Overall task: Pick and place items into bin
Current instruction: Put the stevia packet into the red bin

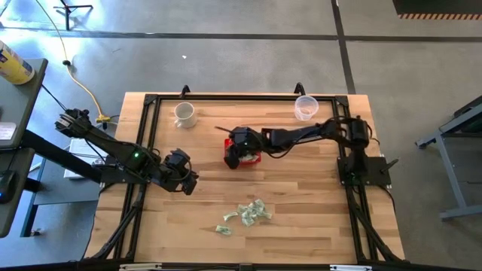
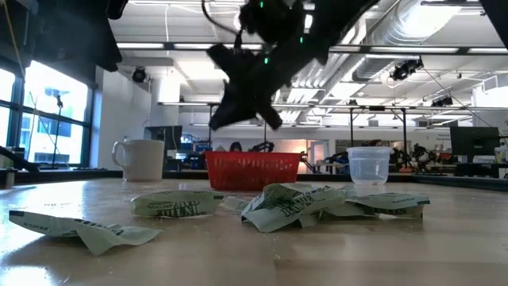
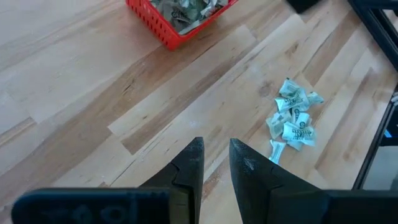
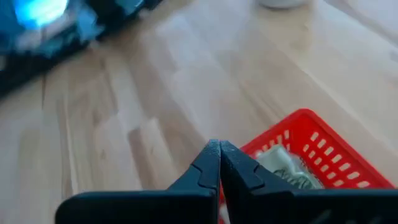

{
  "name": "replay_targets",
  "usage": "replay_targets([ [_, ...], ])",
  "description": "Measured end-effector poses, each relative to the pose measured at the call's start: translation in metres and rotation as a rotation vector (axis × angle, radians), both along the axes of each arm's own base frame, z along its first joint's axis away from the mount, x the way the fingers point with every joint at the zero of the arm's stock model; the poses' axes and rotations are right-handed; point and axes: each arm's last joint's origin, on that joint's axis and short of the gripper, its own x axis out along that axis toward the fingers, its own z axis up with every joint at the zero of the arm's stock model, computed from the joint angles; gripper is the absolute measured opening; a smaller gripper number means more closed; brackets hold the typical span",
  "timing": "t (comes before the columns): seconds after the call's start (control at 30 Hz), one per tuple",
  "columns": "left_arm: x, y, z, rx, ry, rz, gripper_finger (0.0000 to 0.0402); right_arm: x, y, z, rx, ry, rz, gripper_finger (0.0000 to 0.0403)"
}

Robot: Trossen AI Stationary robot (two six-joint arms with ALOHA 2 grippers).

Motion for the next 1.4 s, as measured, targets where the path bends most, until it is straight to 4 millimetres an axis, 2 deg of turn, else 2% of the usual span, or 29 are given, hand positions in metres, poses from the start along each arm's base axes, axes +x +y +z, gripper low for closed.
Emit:
replay_targets([
  [0.2,0.004,-0.003,-0.004,0.013,0.030,-0.037,0.0112,-0.012,0.042,0.047,-0.236,0.187,0.219,0.0008],
  [0.33,0.019,-0.013,-0.017,0.038,0.071,-0.133,0.0115,-0.039,0.080,0.065,-0.448,0.416,0.314,0.0025],
  [0.43,0.040,-0.025,-0.029,-0.007,0.037,-0.168,0.0134,-0.066,0.108,0.068,-0.517,0.560,0.337,0.0056],
  [0.57,0.065,-0.041,-0.048,-0.060,0.051,-0.228,0.0186,-0.104,0.146,0.067,-0.521,0.672,0.271,0.0114],
  [0.7,0.084,-0.054,-0.064,-0.121,0.140,-0.273,0.0244,-0.134,0.183,0.063,-0.481,0.649,0.200,0.0174],
  [0.83,0.103,-0.066,-0.071,-0.137,0.224,-0.307,0.0280,-0.155,0.211,0.056,-0.446,0.608,0.141,0.0222],
  [0.97,0.123,-0.076,-0.066,-0.081,0.317,-0.298,0.0286,-0.172,0.227,0.047,-0.408,0.599,0.104,0.0249],
  [1.07,0.137,-0.083,-0.061,-0.028,0.386,-0.288,0.0287,-0.182,0.236,0.045,-0.406,0.617,0.095,0.0256],
  [1.13,0.151,-0.090,-0.057,-0.011,0.368,-0.297,0.0287,-0.189,0.241,0.045,-0.414,0.613,0.091,0.0257],
  [1.4,0.183,-0.107,-0.077,0.044,0.415,-0.336,0.0287,-0.201,0.250,0.042,-0.417,0.615,0.085,0.0256],
])
